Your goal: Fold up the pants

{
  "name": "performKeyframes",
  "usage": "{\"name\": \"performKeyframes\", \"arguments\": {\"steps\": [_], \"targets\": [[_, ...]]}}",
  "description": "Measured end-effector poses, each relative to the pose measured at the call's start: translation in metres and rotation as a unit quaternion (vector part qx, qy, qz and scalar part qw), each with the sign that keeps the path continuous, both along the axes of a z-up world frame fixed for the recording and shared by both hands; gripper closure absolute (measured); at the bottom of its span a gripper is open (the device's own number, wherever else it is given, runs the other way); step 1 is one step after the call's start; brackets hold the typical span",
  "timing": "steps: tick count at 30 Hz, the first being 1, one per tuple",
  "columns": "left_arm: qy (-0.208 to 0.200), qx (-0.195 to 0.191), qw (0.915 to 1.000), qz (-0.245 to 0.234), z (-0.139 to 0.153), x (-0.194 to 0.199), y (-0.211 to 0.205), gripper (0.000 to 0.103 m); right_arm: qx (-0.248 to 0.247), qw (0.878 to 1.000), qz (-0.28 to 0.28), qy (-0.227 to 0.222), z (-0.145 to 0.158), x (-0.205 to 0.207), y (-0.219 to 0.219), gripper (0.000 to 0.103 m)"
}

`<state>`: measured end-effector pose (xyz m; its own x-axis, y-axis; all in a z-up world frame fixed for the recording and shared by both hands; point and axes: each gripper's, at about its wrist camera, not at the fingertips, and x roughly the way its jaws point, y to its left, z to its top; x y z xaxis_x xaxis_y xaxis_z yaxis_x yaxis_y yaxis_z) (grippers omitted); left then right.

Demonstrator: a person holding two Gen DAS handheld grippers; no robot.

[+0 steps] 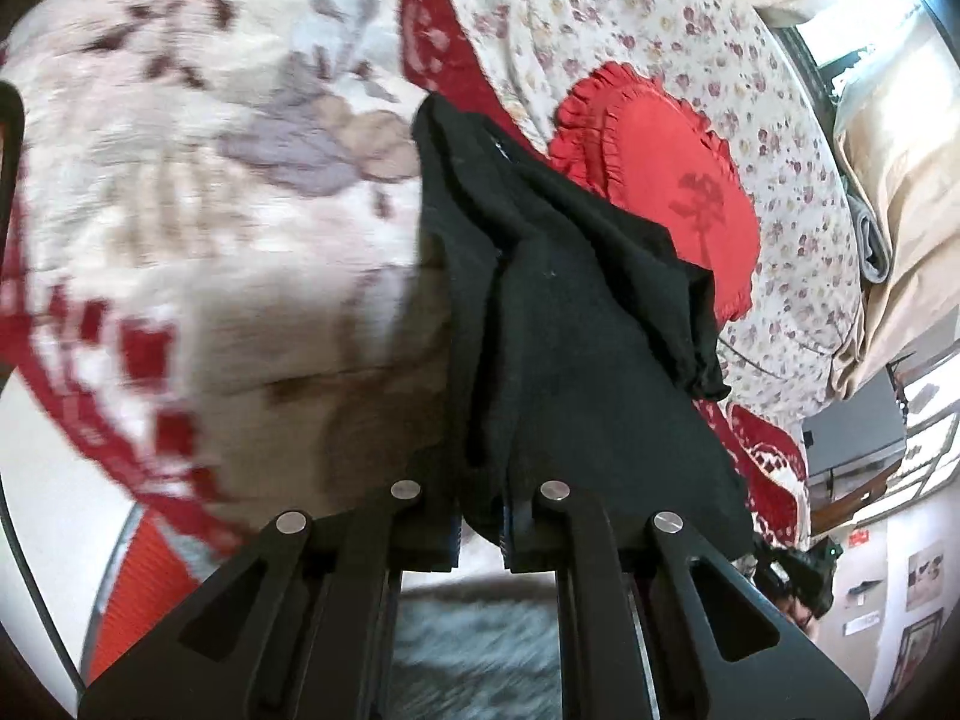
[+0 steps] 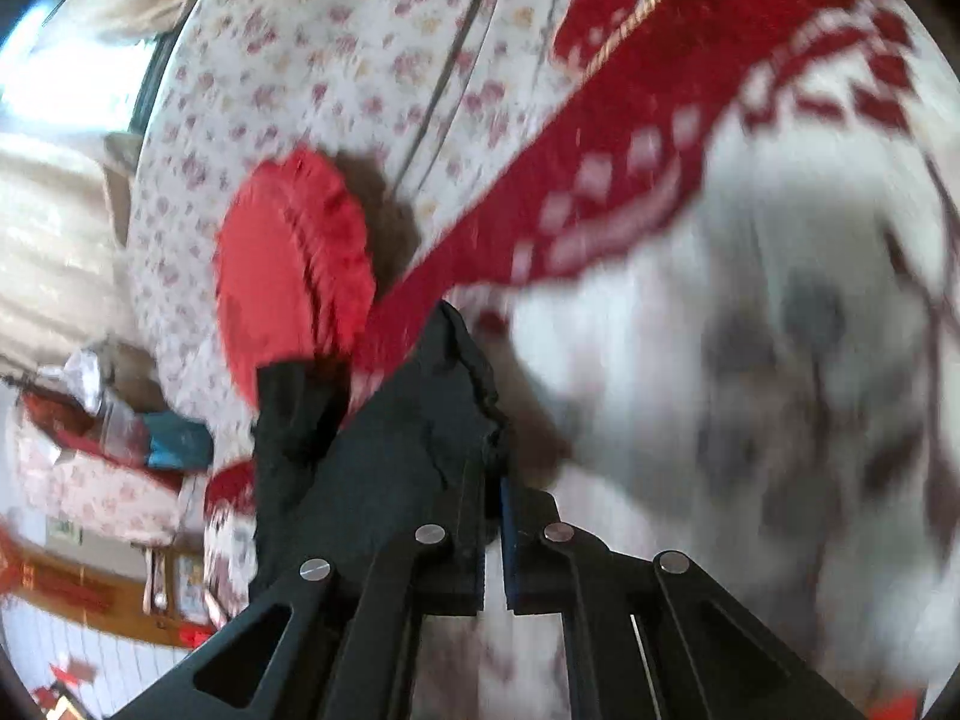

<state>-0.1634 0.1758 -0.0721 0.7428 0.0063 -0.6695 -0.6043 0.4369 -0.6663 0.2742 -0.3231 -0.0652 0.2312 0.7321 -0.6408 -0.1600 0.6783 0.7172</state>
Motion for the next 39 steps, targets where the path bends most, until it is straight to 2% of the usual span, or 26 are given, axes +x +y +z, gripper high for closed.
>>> {"name": "performKeyframes", "arguments": {"steps": [3,4,6,8,10,11,12,13,15,16,17,18,19,20,21,23,24,26,27,29,32,33,36,37,38,39], "targets": [[0.011,-0.003,0.9999,-0.002,-0.009,-0.021,0.003,0.095,0.001,1.0,0.015,0.013,-0.009,-0.031,-0.003,0.1],[0.017,-0.016,0.9997,0.001,-0.019,-0.024,0.005,0.095,-0.005,1.0,0.015,0.013,-0.015,-0.038,-0.005,0.1],[0.028,-0.036,0.999,-0.001,-0.035,-0.02,0.005,0.094,-0.018,1.0,0.012,0.008,-0.027,-0.044,-0.007,0.1],[0.04,-0.036,0.9986,0.002,-0.042,-0.017,0.005,0.09,-0.007,1.0,0.005,0.003,-0.031,-0.044,-0.01,0.1],[0.034,-0.038,0.9987,0.005,-0.042,-0.018,0.007,0.088,-0.034,0.999,-0.005,-0.023,-0.023,-0.043,-0.011,0.1],[0.035,-0.032,0.9989,0.007,-0.04,-0.02,0.009,0.082,-0.075,0.996,-0.022,-0.044,-0.013,-0.042,-0.011,0.1],[0.04,-0.021,0.9989,0.01,-0.038,-0.023,0.011,0.076,-0.11,0.991,-0.036,-0.07,-0.003,-0.043,-0.011,0.1],[0.044,-0.012,0.9989,0.014,-0.037,-0.026,0.014,0.075,-0.138,0.984,-0.045,-0.103,0.011,-0.041,-0.009,0.099],[0.044,-0.005,0.9988,0.022,-0.036,-0.034,0.018,0.074,-0.16,0.972,-0.04,-0.169,0.045,-0.036,0.006,0.098],[0.047,-0.003,0.9983,0.034,-0.035,-0.039,0.02,0.074,-0.156,0.969,-0.025,-0.189,0.057,-0.035,0.019,0.093],[0.059,0.008,0.9972,0.046,-0.033,-0.041,0.021,0.074,-0.152,0.965,0.005,-0.214,0.072,-0.035,0.039,0.085],[0.082,0.035,0.9937,0.067,-0.027,-0.045,0.021,0.074,-0.149,0.958,0.044,-0.24,0.085,-0.037,0.065,0.079],[0.099,0.057,0.9894,0.089,-0.024,-0.052,0.02,0.074,-0.147,0.952,0.078,-0.258,0.094,-0.04,0.087,0.067],[0.103,0.071,0.9865,0.106,-0.019,-0.056,0.021,0.074,-0.143,0.943,0.119,-0.277,0.1,-0.043,0.112,0.058],[0.09,0.082,0.9852,0.121,-0.011,-0.06,0.021,0.074,-0.144,0.926,0.179,-0.3,0.105,-0.049,0.149,0.057],[0.064,0.096,0.9867,0.114,0.004,-0.055,0.016,0.074,-0.164,0.897,0.247,-0.327,0.103,-0.056,0.196,0.057],[0.058,0.106,0.9873,0.104,0.01,-0.048,0.011,0.074,-0.174,0.877,0.289,-0.344,0.1,-0.06,0.228,0.057],[0.039,0.122,0.9903,0.053,0.023,-0.021,-0.001,0.074,-0.173,0.856,0.33,-0.358,0.091,-0.066,0.261,0.057],[0.031,0.119,0.992,0.029,0.023,-0.011,-0.006,0.074,-0.169,0.848,0.349,-0.36,0.085,-0.065,0.281,0.057],[0.016,0.102,0.9945,-0.018,0.019,0.013,-0.018,0.074,-0.175,0.841,0.368,-0.356,0.074,-0.06,0.305,0.057],[0.053,0.088,0.993,-0.057,-0.003,0.041,-0.029,0.074,-0.202,0.829,0.386,-0.351,0.054,-0.055,0.334,0.057],[0.067,0.066,0.9934,-0.066,-0.016,0.045,-0.028,0.075,-0.207,0.825,0.393,-0.349,0.048,-0.055,0.34,0.057],[0.053,0.055,0.9956,-0.055,-0.019,0.038,-0.022,0.074,-0.241,0.803,0.424,-0.342,0.027,-0.06,0.354,0.057],[0.055,0.059,0.9952,-0.055,-0.019,0.037,-0.023,0.074,-0.269,0.792,0.424,-0.346,0.018,-0.059,0.357,0.068],[0.059,0.065,0.9945,-0.057,-0.019,0.037,-0.024,0.074,-0.288,0.792,0.411,-0.347,0.013,-0.056,0.361,0.086],[0.064,0.07,0.9937,-0.059,-0.018,0.036,-0.026,0.074,-0.278,0.813,0.392,-0.33,0.015,-0.047,0.356,0.093]]}}
